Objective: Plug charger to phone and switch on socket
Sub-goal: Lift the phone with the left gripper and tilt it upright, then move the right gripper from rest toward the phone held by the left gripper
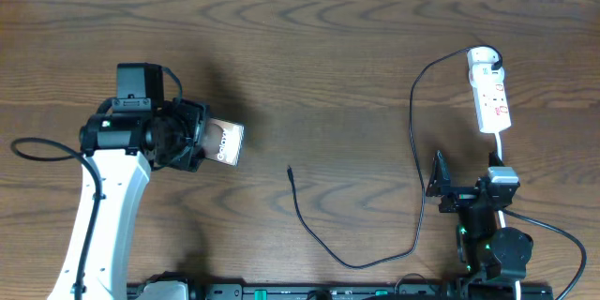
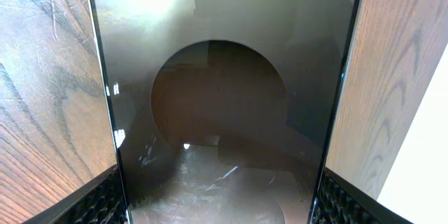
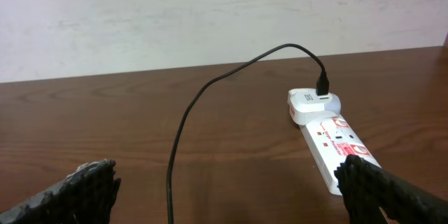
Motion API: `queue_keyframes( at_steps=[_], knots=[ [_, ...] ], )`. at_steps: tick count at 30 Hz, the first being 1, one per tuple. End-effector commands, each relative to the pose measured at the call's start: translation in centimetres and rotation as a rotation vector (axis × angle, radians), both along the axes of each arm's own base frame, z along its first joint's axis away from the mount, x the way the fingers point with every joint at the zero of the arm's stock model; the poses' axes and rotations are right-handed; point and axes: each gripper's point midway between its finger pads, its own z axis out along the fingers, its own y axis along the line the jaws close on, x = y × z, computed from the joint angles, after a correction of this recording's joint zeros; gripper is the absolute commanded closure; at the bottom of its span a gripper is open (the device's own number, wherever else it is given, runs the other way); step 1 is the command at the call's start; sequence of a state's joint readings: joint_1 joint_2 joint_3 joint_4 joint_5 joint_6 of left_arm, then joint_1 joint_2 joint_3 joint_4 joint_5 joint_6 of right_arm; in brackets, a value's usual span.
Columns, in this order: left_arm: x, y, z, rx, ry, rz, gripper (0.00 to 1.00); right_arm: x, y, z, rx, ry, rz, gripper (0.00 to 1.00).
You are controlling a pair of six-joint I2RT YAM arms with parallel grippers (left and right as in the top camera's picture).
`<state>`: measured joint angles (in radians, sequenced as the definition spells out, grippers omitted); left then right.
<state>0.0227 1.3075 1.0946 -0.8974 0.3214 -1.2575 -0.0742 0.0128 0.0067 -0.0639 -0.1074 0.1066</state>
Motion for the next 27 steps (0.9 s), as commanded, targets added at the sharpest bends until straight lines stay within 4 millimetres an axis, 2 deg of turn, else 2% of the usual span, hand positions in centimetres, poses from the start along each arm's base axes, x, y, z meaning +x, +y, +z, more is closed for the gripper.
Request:
queue_keyframes(
  at_steps=[1,8,12,19,25,27],
  knots=[
    [0.5,0.4,0.4,0.03,-0.015,-0.003,0.92,0.0,0.1,0.0,0.012,0.001,0.005,0.01],
    [0.4,0.2,0.3,0.019,-0.005,-0.007,0.93,0.0,0.1,0.0,0.012,0.001,0.005,0.01],
    [-0.1,0.2,0.1,0.019,0.015,-0.007,0.92,0.0,-0.6,-0.1,0.006,0.004,-0.037,0.01],
    [-0.1,0.2,0.1,0.018,0.017,-0.007,0.93,0.0,-0.4,-0.1,0.009,0.003,-0.025,0.01],
    [-0.1,0.2,0.1,0.016,0.019,-0.001,0.92,0.0,0.4,3.5,0.002,-0.141,0.023,0.01],
    [-0.1,0.2,0.1,0.016,0.019,-0.001,0.93,-0.4,2.0,5.0,-0.006,-0.205,0.116,0.01]
  ],
)
